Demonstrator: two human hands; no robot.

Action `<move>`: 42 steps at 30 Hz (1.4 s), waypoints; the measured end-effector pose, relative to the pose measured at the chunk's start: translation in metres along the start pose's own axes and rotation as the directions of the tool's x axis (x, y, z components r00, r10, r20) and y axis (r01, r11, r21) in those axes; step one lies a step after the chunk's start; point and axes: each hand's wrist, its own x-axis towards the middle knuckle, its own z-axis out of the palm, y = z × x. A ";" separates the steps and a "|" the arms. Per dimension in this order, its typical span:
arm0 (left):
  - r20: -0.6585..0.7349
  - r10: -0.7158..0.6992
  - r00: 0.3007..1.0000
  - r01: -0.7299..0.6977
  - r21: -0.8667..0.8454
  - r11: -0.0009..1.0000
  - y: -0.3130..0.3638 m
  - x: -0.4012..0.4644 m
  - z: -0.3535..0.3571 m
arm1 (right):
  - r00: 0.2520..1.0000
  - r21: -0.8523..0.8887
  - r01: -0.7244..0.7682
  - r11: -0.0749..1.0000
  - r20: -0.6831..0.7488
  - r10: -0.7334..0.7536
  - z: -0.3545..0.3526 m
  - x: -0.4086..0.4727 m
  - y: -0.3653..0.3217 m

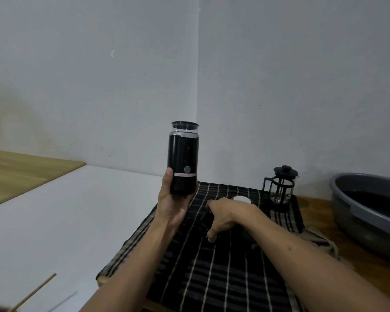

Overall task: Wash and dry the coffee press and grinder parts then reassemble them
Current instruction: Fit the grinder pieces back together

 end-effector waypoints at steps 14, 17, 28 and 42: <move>-0.181 0.013 0.983 0.061 0.394 0.917 0.006 0.002 -0.016 | 0.956 0.144 -0.269 0.952 0.158 0.246 0.006 -0.046 0.075; -0.209 0.044 0.977 0.058 0.456 0.888 0.001 0.000 -0.018 | 0.977 0.291 -0.213 0.933 0.089 0.196 0.024 -0.042 0.079; -0.238 0.131 0.962 0.031 0.577 0.816 0.002 -0.003 -0.017 | 0.943 0.386 0.146 0.911 -0.333 -0.009 -0.022 -0.050 0.039; -0.220 0.143 0.965 0.021 0.606 0.795 0.011 -0.001 -0.026 | 0.989 0.137 0.034 0.990 -0.144 -0.014 -0.005 -0.004 0.002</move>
